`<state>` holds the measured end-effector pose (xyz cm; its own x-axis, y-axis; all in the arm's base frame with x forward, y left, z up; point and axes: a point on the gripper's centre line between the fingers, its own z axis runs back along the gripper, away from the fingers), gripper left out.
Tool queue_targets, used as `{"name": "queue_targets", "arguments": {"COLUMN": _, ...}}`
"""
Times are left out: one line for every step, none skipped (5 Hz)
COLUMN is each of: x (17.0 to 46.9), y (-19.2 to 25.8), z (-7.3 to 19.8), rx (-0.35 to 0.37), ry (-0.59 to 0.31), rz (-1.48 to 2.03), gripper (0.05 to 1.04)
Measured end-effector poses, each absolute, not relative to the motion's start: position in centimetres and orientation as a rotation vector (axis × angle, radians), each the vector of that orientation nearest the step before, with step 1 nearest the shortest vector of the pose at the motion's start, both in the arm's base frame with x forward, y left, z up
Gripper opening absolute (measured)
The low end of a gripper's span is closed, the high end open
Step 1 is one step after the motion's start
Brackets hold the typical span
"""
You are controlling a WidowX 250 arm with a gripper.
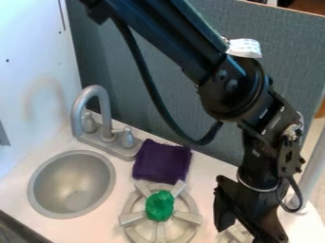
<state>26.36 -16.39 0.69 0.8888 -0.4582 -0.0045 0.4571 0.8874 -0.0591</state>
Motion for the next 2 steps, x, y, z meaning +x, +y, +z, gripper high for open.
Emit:
{"name": "queue_targets", "arguments": {"x": 26.0, "y": -16.2, "z": -0.4, "rx": -0.047, "ry": 0.051, "rz": -0.471, "gripper": 1.001}}
{"name": "queue_targets", "arguments": {"x": 27.6, "y": -16.9, "z": -2.3, "rx": -0.029, "ry": 0.040, "rz": -0.398, "gripper": 1.001}}
